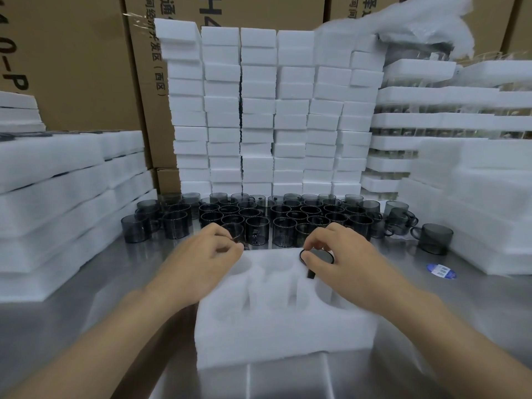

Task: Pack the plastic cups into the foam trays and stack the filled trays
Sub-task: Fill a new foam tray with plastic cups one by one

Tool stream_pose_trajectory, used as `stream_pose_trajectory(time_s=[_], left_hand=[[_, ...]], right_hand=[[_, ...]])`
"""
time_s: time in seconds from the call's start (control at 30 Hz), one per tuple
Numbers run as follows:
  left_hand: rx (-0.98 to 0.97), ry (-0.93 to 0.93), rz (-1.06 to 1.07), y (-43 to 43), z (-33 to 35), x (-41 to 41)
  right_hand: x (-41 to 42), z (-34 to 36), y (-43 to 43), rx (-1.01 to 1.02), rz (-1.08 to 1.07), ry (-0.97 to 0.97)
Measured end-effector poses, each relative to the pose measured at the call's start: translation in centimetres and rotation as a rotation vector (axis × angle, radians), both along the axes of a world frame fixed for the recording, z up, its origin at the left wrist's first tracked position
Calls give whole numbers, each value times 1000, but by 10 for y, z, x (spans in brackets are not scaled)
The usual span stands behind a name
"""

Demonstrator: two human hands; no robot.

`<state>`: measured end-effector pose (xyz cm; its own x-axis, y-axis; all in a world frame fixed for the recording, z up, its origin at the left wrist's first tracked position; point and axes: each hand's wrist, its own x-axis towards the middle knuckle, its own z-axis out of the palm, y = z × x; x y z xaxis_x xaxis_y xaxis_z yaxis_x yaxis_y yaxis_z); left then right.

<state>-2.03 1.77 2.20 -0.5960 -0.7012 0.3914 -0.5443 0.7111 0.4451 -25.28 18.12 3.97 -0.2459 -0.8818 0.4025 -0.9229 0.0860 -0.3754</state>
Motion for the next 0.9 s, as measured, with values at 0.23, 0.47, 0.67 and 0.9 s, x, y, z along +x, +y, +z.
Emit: stream_pose_trajectory(time_s=[0.23, 0.47, 0.67, 0.9], left_hand=[[-387, -8, -58, 32, 22, 4], [-554, 123, -210, 58, 27, 0], [-595, 160, -253, 65, 27, -3], [-628, 318, -316, 66, 26, -5]], right_hand=[[6, 6, 4, -13, 1, 93], [38, 10, 6, -241, 148, -98], [40, 7, 2, -305, 141, -166], [45, 11, 5, -498, 270, -409]])
